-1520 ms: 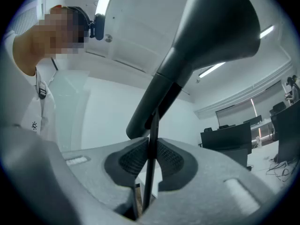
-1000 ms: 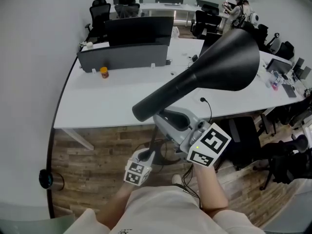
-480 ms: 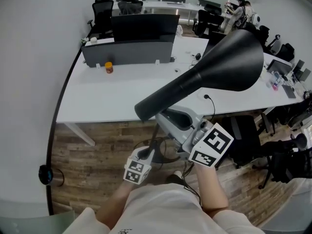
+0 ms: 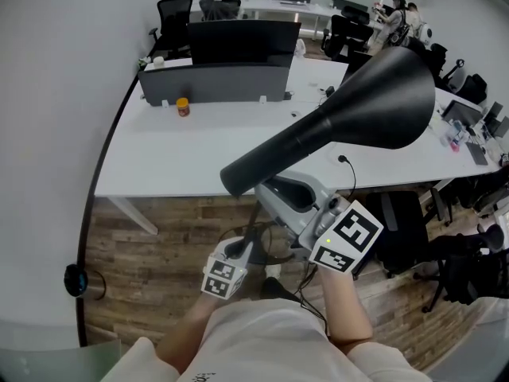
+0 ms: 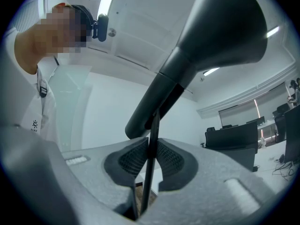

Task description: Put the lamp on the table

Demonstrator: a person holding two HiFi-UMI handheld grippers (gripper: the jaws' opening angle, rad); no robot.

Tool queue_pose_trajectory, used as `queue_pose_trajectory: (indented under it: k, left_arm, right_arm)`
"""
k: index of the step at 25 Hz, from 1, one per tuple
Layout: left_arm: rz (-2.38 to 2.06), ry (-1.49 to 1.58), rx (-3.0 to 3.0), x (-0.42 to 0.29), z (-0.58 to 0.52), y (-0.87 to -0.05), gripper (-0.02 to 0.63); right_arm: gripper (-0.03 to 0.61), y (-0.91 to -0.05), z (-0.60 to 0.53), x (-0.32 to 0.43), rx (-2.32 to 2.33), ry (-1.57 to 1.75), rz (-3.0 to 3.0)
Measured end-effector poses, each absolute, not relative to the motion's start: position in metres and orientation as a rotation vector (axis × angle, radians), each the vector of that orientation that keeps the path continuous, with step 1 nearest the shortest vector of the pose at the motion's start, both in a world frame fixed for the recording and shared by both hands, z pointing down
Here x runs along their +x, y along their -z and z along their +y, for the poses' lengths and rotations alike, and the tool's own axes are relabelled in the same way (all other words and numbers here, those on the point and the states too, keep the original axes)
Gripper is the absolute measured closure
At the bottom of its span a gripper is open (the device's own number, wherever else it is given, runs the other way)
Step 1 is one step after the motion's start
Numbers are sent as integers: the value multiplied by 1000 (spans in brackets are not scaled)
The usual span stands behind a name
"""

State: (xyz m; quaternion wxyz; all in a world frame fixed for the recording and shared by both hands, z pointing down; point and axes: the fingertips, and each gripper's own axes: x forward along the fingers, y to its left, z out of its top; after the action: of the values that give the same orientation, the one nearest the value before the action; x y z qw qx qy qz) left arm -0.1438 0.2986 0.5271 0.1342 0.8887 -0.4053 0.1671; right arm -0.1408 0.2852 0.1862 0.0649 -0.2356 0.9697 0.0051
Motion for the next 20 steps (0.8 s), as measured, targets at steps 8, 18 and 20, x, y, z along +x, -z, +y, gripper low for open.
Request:
queue_pose_trajectory:
  k: [8,18,20]
  left_arm:
    - [-1188,-486,2567,-130,265,-528,581]
    - [-1179,-495,2562,-109,213,-531,581]
    - [-1178,-502,2555,-103,202,-531,581]
  right_arm:
    - [525,-186,253,-127,-685,-19,2929]
    - [523,-190,198,-107,-661,-28,2933]
    - [523,-191,186,-101,-658,-25,2936]
